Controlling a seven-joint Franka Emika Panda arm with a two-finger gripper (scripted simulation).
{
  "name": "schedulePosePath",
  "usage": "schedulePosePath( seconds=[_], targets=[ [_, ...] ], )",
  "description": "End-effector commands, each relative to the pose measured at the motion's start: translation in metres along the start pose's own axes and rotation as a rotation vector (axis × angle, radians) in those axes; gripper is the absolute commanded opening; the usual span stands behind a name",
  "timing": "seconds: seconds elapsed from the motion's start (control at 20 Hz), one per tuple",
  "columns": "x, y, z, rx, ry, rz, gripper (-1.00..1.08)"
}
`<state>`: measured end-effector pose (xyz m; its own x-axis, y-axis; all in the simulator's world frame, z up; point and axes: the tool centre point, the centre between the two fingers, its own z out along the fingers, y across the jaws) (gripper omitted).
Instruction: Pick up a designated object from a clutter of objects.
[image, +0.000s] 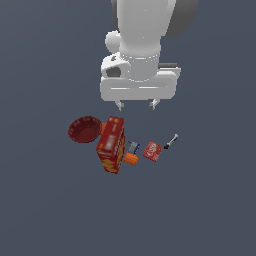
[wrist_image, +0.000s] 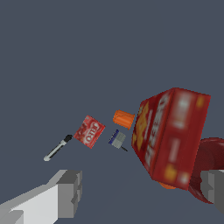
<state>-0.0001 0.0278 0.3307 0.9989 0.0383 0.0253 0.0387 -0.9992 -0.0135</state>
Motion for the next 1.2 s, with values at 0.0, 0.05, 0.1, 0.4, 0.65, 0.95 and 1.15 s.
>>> schedulePosePath(
  seconds=[0.0, 0.05, 0.1, 0.4, 0.65, 0.95, 1.15],
  targets=[
    [0.0, 0.0, 0.0, 0.0, 0.0, 0.0, 1.0],
    [0.0, 0.0, 0.0, 0.0, 0.0, 0.0, 1.0],
    [0.001, -0.001, 0.0, 0.0, 0.001, -0.001, 1.0],
    [0.007, -0.009, 0.001, 0.0, 0.012, -0.021, 1.0],
    [0.008, -0.01, 0.001, -0.001, 0.014, -0.025, 1.0],
    [0.011, -0.015, 0.015, 0.005, 0.011, 0.004, 1.0],
    [0.014, -0.023, 0.034, 0.011, 0.007, 0.046, 1.0]
  ],
)
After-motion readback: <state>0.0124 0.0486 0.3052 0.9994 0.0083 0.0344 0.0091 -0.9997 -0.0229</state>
